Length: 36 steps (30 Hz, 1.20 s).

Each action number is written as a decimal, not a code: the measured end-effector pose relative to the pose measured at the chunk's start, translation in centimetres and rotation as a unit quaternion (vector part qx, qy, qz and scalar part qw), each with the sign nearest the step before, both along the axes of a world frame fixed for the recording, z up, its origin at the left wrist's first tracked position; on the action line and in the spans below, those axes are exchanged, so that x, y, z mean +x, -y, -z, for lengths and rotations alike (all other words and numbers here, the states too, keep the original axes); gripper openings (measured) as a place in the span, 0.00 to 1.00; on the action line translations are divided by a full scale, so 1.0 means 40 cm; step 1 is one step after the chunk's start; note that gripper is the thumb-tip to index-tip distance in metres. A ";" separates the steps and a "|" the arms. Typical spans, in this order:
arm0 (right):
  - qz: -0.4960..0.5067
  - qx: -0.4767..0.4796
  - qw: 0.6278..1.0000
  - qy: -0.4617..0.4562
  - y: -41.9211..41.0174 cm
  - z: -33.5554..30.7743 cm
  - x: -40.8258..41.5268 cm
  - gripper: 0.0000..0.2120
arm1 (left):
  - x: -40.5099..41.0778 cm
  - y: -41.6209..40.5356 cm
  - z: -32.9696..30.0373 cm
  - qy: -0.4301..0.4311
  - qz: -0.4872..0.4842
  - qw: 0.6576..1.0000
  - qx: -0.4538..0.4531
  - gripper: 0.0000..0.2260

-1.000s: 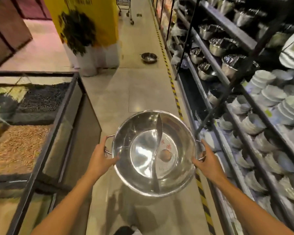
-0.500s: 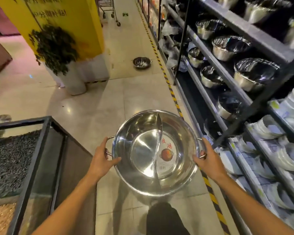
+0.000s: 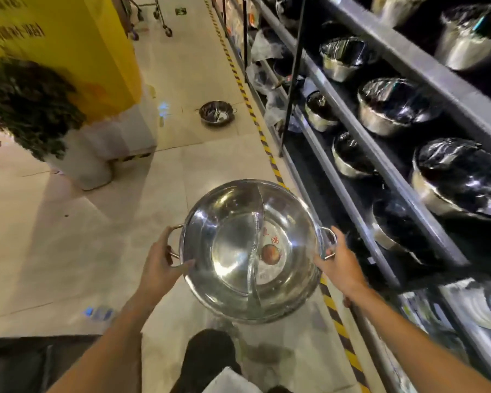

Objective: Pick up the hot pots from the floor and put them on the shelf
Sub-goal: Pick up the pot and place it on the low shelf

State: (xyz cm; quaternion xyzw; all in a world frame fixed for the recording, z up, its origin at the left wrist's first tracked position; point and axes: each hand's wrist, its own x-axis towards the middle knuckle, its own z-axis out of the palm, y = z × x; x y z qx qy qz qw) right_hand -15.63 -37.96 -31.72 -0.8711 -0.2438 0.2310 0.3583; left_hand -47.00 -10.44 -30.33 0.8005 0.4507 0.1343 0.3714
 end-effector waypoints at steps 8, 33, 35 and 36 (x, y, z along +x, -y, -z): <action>0.079 -0.042 0.996 -0.008 -0.306 0.103 0.236 0.41 | 0.347 -0.406 0.123 -0.006 0.044 0.999 -0.019 0.46; 0.353 0.077 0.933 -0.010 -0.568 1.324 0.857 0.37 | 1.308 -0.858 1.274 -0.020 0.186 0.982 -0.025 0.42; 0.377 0.085 0.922 0.006 -0.563 1.412 0.898 0.36 | 1.382 -0.860 1.366 0.004 0.194 0.981 -0.019 0.39; 0.385 0.091 0.918 0.010 -0.559 1.447 0.922 0.35 | 1.422 -0.859 1.401 0.013 0.195 0.981 -0.012 0.38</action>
